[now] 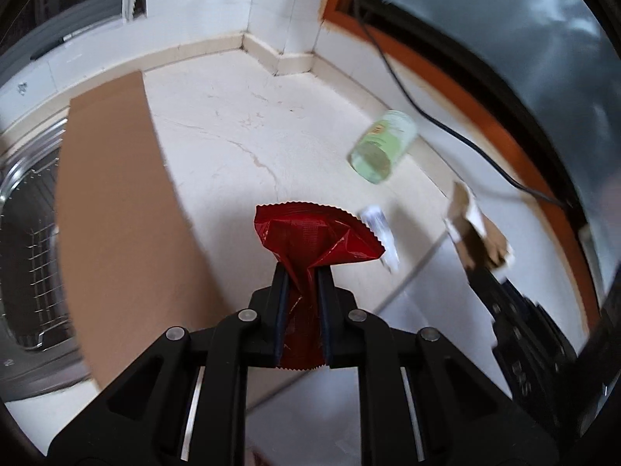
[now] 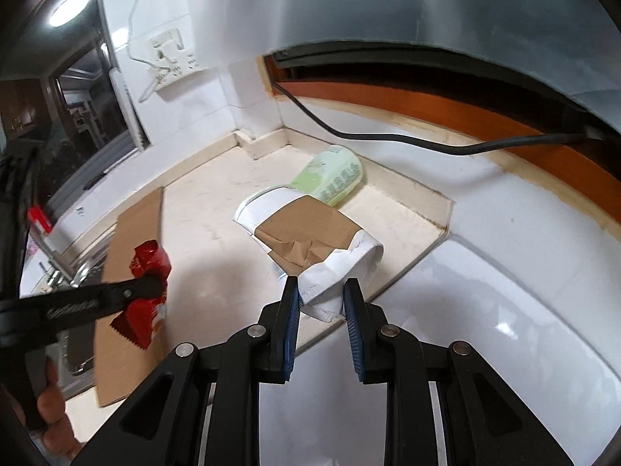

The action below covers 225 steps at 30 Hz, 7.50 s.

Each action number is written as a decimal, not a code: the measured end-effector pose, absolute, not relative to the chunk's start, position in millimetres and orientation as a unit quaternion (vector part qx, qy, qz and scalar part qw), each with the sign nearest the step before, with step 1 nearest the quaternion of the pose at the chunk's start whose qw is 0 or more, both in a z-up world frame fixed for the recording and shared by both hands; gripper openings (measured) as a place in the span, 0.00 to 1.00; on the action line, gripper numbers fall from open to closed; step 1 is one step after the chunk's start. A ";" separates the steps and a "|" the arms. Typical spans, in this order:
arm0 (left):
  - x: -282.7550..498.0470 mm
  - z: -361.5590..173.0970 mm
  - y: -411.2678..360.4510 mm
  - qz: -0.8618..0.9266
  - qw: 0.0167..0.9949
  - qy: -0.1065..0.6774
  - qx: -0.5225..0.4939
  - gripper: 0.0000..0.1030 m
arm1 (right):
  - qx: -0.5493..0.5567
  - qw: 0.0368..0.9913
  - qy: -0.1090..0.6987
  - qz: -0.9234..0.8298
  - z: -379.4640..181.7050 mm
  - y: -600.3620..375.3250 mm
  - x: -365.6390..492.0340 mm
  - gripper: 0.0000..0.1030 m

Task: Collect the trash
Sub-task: 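Carry the red packet and paper cup down over the trash bin, then open both grippers to drop the red packet and paper cup into the bin, then raise both grippers back up over the counter, then grasp the white bottle with the right gripper while the left gripper grasps the green cup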

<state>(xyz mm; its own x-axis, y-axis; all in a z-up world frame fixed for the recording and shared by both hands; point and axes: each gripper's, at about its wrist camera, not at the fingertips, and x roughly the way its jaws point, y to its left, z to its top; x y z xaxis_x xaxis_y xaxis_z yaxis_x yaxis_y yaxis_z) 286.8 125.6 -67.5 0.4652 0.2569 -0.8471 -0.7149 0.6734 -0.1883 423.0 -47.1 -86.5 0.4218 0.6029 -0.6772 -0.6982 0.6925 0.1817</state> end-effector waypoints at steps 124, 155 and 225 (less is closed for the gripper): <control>2.0 -246.4 -12.6 0.191 0.796 0.545 -0.180 0.81 | -0.157 0.740 0.578 0.306 -333.9 -136.8 75.4 0.31; 11.1 52.4 -1.4 0.166 0.908 0.377 -0.073 0.81 | -0.101 0.860 0.390 0.312 -7.0 -165.1 68.7 0.34; 433.2 -46.7 148.5 0.252 0.838 0.468 -0.123 0.81 | -0.153 0.802 0.429 0.386 -116.6 22.2 509.5 0.23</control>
<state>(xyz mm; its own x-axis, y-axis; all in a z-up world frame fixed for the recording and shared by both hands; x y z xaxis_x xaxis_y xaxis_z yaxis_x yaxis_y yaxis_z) 433.2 148.5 -46.7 0.4350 0.3071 -0.8464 -0.5378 0.8426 0.0293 509.5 22.2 -116.6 0.3339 0.4879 -0.8065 -0.7510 0.6548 0.0852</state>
